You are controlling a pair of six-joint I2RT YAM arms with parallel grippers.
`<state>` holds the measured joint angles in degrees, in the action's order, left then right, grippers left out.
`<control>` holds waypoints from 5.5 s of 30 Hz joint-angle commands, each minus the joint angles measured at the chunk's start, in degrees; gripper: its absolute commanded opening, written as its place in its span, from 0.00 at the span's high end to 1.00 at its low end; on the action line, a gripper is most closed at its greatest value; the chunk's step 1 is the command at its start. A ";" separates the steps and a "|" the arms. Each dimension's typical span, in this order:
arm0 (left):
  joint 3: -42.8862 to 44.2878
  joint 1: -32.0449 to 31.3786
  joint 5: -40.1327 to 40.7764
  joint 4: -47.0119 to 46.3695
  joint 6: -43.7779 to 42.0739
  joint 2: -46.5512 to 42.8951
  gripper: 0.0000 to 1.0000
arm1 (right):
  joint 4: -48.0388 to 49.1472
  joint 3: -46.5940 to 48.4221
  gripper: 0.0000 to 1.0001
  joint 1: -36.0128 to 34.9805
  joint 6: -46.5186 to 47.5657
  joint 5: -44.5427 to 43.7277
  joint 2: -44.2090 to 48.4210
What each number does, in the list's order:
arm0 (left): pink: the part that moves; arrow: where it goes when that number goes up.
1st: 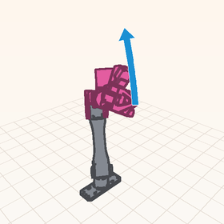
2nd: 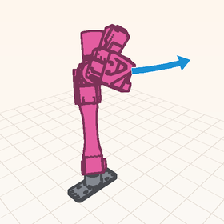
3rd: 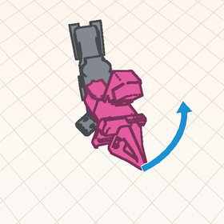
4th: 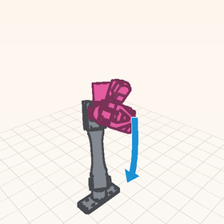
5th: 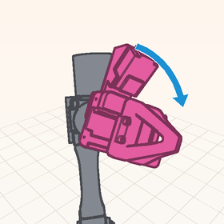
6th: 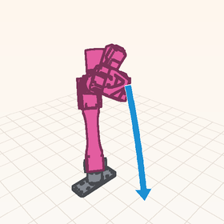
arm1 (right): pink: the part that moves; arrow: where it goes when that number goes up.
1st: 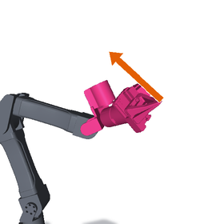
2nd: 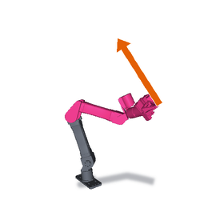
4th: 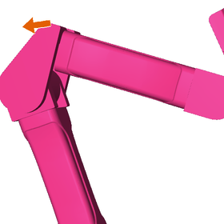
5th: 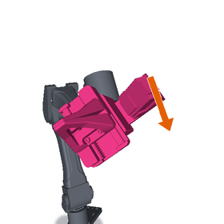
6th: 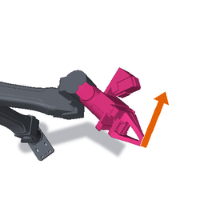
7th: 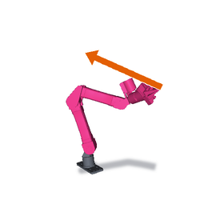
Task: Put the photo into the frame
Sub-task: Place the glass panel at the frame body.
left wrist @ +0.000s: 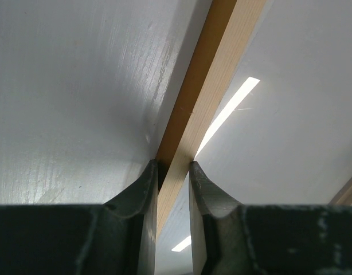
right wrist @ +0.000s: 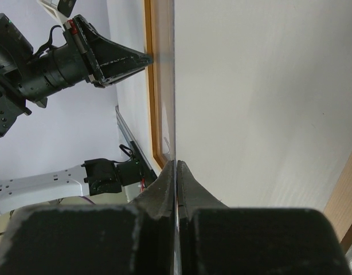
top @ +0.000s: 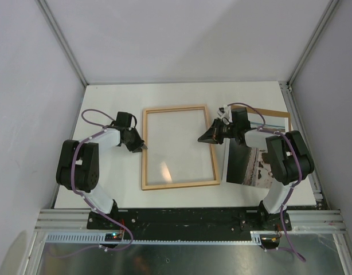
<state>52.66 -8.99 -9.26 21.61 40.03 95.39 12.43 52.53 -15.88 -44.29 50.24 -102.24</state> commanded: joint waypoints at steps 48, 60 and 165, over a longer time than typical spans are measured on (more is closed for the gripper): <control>1.91 -0.14 0.50 -0.35 -7.90 -3.33 0.46 | -0.33 4.75 1.00 -1.39 -0.03 6.93 -5.79; 1.37 2.60 7.27 3.67 -8.24 -4.47 0.71 | -0.49 4.77 1.00 -1.15 0.38 6.62 -5.34; 0.69 1.35 6.93 4.66 -8.39 2.89 0.75 | 11.36 2.54 1.00 -2.71 -11.48 3.88 4.78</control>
<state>54.89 -7.22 -5.37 23.75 32.56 94.74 19.99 55.09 -18.87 -54.61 52.03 -99.00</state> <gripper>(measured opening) 0.254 0.009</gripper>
